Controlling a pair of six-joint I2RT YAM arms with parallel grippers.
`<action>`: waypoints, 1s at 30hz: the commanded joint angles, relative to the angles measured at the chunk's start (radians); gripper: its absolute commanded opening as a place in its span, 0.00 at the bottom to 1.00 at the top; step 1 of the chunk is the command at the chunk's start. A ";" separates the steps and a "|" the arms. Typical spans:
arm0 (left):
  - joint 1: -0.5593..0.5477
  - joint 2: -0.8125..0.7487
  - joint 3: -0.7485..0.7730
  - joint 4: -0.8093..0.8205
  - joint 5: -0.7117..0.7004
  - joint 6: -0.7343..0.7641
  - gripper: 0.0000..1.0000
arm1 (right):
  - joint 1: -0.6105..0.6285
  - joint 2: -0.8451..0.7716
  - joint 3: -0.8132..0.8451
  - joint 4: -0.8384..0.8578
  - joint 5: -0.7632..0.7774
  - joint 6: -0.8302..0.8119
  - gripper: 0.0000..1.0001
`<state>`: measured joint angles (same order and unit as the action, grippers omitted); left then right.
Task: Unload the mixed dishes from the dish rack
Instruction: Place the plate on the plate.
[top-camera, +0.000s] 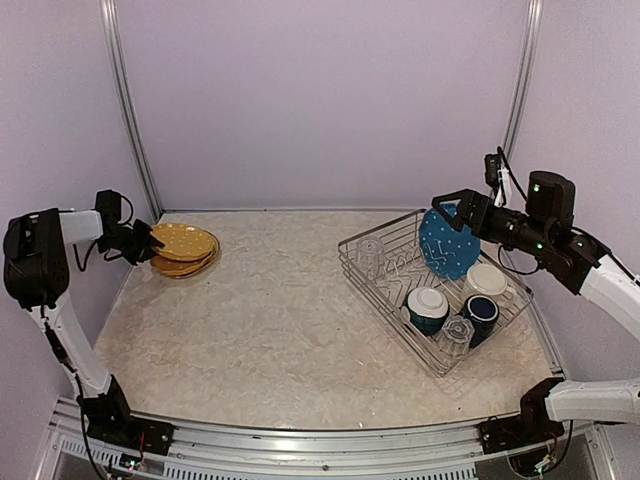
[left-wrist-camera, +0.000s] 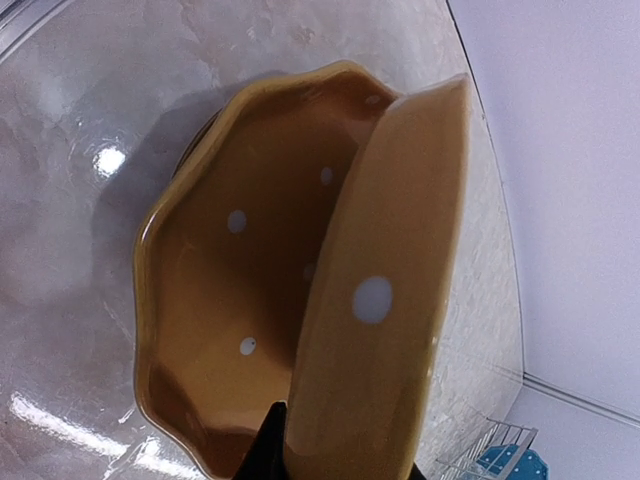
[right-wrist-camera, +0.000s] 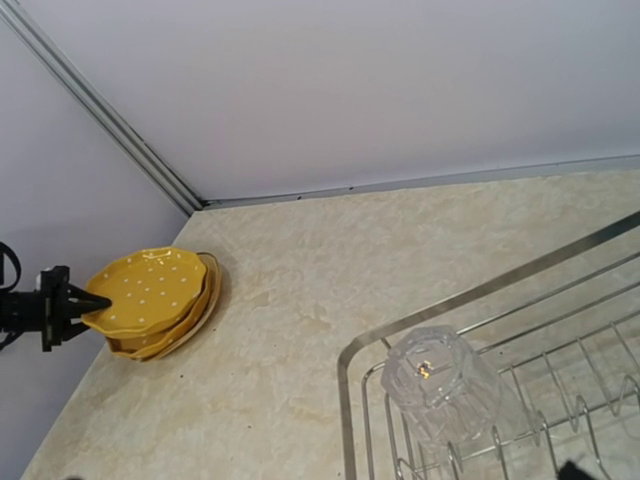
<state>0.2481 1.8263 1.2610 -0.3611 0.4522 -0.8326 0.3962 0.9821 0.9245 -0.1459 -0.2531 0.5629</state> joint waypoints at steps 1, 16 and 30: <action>0.010 -0.010 0.025 0.090 0.040 0.010 0.22 | -0.014 -0.014 0.014 -0.009 0.003 0.000 1.00; -0.009 -0.123 -0.017 -0.004 -0.148 0.060 0.88 | -0.016 -0.001 0.016 -0.002 -0.001 -0.006 1.00; -0.029 -0.122 -0.039 -0.023 -0.284 0.017 0.99 | -0.021 0.004 0.031 -0.051 0.044 -0.042 1.00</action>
<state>0.2241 1.6756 1.2137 -0.3653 0.2214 -0.7994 0.3862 0.9871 0.9249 -0.1761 -0.2287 0.5381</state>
